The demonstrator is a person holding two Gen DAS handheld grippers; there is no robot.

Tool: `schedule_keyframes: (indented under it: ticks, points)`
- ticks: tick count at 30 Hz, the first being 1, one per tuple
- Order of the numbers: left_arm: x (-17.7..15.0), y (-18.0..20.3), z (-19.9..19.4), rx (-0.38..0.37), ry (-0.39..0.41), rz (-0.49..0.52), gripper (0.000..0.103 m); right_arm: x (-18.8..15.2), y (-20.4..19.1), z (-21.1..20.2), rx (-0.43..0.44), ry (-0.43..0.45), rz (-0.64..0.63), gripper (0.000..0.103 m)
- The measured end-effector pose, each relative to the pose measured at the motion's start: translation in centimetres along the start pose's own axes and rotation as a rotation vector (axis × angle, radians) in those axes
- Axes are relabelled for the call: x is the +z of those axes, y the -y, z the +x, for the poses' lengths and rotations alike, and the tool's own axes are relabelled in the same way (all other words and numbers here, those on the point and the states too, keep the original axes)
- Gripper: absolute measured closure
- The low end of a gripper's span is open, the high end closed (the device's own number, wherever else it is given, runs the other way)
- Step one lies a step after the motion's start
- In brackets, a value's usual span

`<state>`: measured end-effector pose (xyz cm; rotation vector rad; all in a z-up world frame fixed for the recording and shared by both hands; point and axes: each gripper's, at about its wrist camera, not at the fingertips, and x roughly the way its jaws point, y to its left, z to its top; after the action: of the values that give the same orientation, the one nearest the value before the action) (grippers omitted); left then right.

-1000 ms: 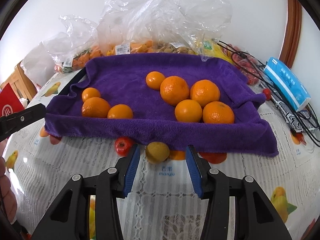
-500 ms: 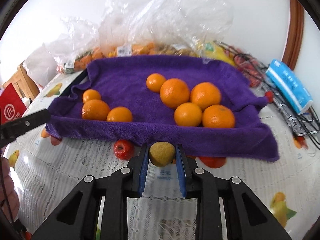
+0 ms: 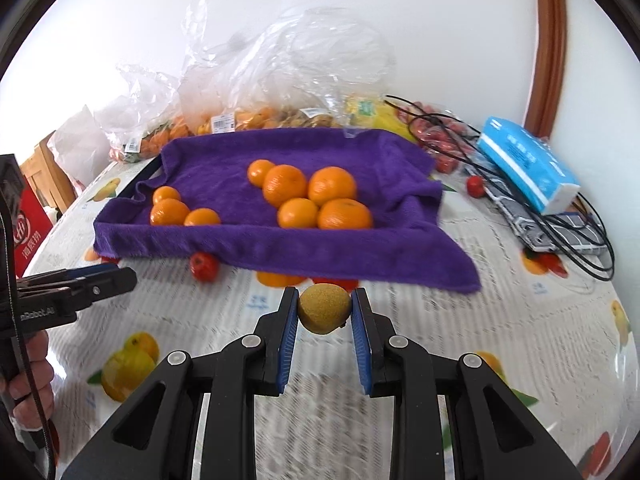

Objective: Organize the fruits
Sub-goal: 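Grasp the yellow-green fruit with the right tool while the left tool grasps the red apple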

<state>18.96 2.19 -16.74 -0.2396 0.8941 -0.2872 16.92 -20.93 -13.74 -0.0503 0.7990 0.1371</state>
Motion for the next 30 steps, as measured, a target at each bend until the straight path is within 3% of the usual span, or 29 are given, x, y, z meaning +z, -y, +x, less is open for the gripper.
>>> schedule_keyframes:
  ticks: [6,12,24,30]
  points:
    - [-0.2,2.9,1.4,-0.008,-0.004,0.018,0.049,-1.3,2.0,-0.5,-0.017,-0.001,0.019,0.077]
    - [0.1,6.2,3.2,0.101,0.011,0.081,0.053,-2.5,3.7,-1.1,-0.039,0.005,0.03,0.077]
    - [1.2,9.3,5.5,0.205,0.014,0.094,0.066,-3.2,5.6,-1.2,-0.016,0.018,0.083,0.077]
    - [1.4,10.3,6.2,0.276,0.023,0.11,0.08,-3.3,5.6,-1.1,-0.02,0.017,0.087,0.077]
